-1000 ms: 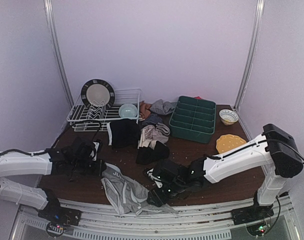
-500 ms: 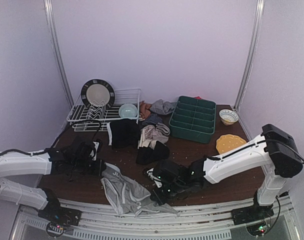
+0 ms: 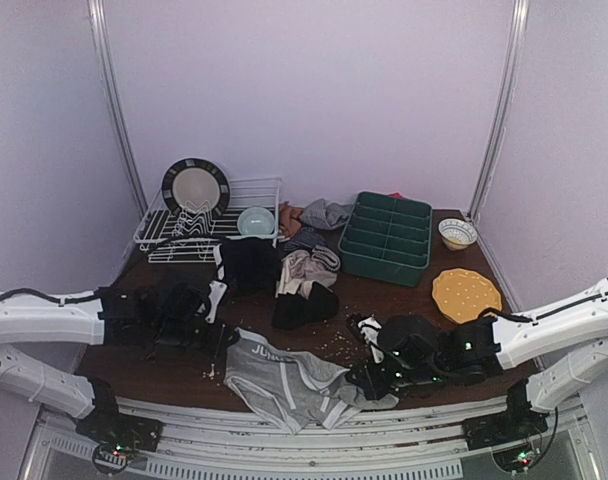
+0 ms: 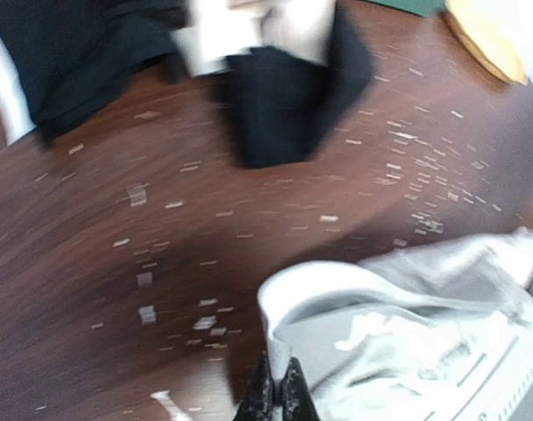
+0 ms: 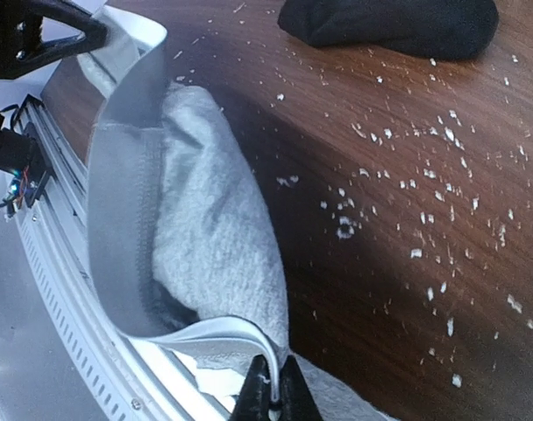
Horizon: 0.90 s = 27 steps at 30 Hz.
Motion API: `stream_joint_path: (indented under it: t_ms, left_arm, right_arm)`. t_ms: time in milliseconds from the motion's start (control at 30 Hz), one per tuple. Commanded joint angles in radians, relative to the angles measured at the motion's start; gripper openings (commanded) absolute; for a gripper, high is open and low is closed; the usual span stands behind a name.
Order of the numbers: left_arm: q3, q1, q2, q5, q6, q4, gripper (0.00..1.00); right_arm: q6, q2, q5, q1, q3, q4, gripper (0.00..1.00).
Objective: Roll the underwear
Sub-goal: Pick up the underwear from the center of the board.
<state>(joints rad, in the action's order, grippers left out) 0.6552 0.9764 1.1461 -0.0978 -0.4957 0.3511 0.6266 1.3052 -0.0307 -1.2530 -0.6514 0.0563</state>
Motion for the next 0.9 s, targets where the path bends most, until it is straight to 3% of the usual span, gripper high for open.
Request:
stream_joint_path:
  t_ms: [0, 67, 133, 300, 467, 867]
  left_arm:
    - [0.088, 0.09, 0.065, -0.054, 0.005, 0.018, 0.0]
    - [0.085, 0.091, 0.089, -0.067, -0.01, 0.007, 0.0]
    - [0.081, 0.092, 0.105, -0.09, -0.026, 0.011, 0.0]
    - [0.078, 0.091, 0.118, -0.132, -0.058, 0.032, 0.0]
    - [0.081, 0.092, 0.117, -0.143, -0.065, 0.037, 0.0]
    - [0.084, 0.092, 0.12, -0.149, -0.065, 0.055, 0.0]
  right_arm:
    - [0.057, -0.063, -0.05, -0.031, 0.042, 0.073, 0.26]
    - [0.069, -0.08, -0.084, -0.047, 0.055, 0.102, 0.4]
    - [0.076, -0.099, -0.101, -0.057, 0.068, 0.112, 0.44]
    - [0.074, -0.113, -0.095, -0.068, 0.078, 0.121, 0.45]
    - [0.062, -0.016, -0.102, -0.069, 0.043, 0.145, 0.45]
    - [-0.015, 0.117, -0.012, -0.005, -0.005, 0.001, 0.45]
